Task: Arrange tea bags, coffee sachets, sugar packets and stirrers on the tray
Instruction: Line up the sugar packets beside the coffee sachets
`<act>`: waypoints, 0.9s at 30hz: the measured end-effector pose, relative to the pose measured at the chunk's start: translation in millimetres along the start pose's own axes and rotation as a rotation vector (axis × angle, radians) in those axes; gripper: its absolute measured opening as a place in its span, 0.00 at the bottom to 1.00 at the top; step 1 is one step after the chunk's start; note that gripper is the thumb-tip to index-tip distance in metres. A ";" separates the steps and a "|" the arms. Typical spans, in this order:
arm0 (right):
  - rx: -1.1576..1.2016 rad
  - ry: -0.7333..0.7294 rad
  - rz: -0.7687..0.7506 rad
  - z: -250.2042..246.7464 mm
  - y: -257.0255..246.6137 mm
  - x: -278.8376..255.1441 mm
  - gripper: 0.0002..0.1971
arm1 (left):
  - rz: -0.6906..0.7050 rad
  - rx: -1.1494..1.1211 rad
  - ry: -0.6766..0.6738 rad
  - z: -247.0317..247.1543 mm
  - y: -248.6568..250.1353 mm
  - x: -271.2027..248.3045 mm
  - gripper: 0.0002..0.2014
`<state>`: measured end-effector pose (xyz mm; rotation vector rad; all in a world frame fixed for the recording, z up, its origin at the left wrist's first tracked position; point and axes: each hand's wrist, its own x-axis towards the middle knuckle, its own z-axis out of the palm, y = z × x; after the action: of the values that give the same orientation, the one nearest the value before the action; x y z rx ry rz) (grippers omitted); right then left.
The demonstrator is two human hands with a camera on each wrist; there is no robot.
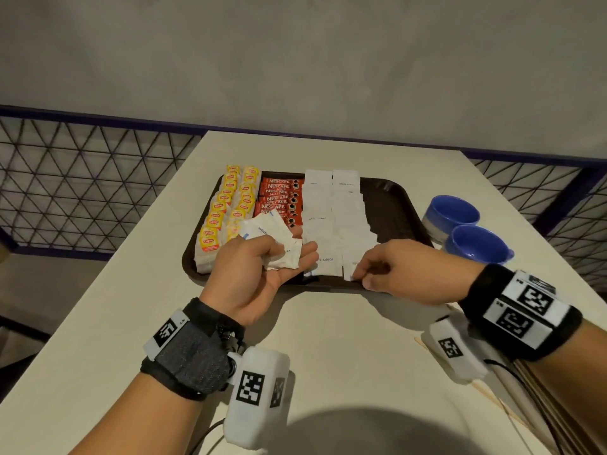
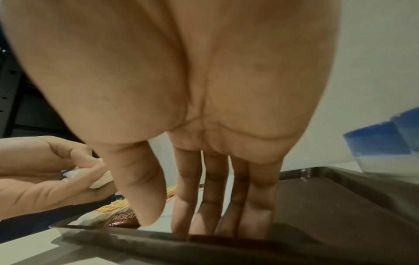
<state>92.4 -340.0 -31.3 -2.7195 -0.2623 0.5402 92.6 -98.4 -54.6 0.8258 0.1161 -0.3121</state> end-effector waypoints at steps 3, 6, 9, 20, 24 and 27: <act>0.011 -0.025 0.003 -4.6 -1.2 5.1 0.08 | -0.002 -0.007 0.009 -0.7 0.1 0.5 0.18; -0.036 -0.047 -0.007 -7.7 -4.3 12.1 0.09 | -0.007 -0.009 0.009 -1.1 -0.1 0.9 0.18; -0.058 -0.054 -0.002 -11.1 -6.4 18.9 0.10 | -0.012 -0.015 0.006 -2.2 -0.2 1.5 0.18; 0.036 0.078 0.064 -32.7 0.3 12.2 0.06 | -0.010 0.019 0.051 -3.4 0.4 2.2 0.17; -0.085 0.090 0.191 -40.9 13.1 5.3 0.09 | -0.055 0.135 0.092 -8.5 0.5 6.6 0.20; -0.102 0.012 0.187 -34.1 15.8 5.2 0.08 | -0.079 0.193 0.086 -8.7 0.9 6.0 0.22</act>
<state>112.5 -363.7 -9.5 -2.8633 -0.0328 0.5749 98.7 -92.8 -61.2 1.0282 0.2016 -0.3658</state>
